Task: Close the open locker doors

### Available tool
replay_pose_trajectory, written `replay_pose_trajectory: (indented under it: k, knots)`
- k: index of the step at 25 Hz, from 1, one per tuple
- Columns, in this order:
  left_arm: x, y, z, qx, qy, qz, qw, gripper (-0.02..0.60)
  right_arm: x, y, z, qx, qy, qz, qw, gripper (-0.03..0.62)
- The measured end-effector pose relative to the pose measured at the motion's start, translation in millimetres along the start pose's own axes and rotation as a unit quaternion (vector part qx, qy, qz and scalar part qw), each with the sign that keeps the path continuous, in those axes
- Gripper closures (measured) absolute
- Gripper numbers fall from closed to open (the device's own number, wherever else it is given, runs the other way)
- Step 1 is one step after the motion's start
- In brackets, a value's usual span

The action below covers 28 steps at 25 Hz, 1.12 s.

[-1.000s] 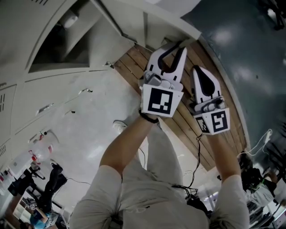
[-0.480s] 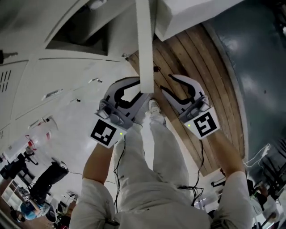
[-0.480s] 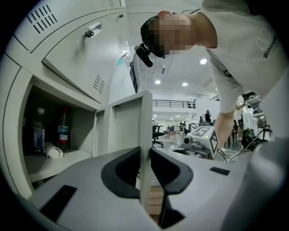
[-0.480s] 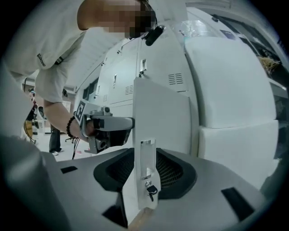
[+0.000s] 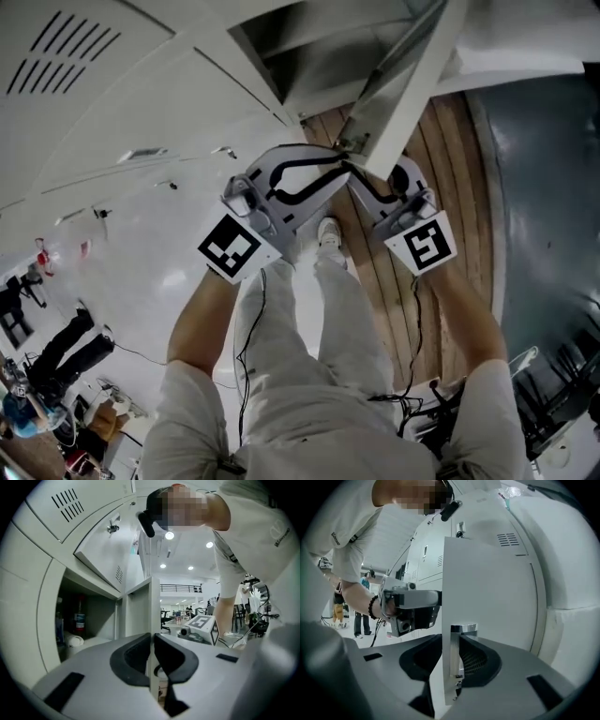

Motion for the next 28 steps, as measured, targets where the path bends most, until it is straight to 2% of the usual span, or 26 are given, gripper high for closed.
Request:
replay_pose_trajectory:
  k: [1,5,9,12,18,28]
  knots:
    - [-6.8,-1.8,7.1,-0.002,0.01,-0.003,0.9999,0.565,0.3,1.0,-4.8,-0.002,0.003,-0.001,1.0,0.471]
    - [-30.0,-19.9,37.5,-0.022,0.073,0.002,0.9971,0.566,4.1,4.6,-26.0,-0.001,0.009,0.0,1.0,0.477]
    - [-37.1,-61.2,52.4,-0.063,0.173,0.008,0.983,0.569,11.7,8.0,-49.9,0.002,0.015,0.002,1.0,0.48]
    - [-30.9,-90.0,41.6,-0.072,0.222,0.014,0.9723,0.571,22.2,7.3,-65.5,-0.006,0.032,0.021,0.999,0.484]
    - [-33.7,-117.5,9.3,-0.063,0.269,0.019,0.9609,0.575,33.7,8.2,-91.5,0.005,0.036,0.032,0.999,0.49]
    - [-67.3,-119.9,-9.9,-0.051,0.331,0.013,0.9422,0.577,55.4,10.8,-118.6,0.011,0.037,0.045,0.998,0.517]
Point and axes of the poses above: the fingertips, and each gripper's own axes: z backward along the fingers, x to its right, y out of its top, the point moved 8 cm from there along z, backward along the fingers, and after that the axes turned 15 degrees about y, right-handed, at the moved point
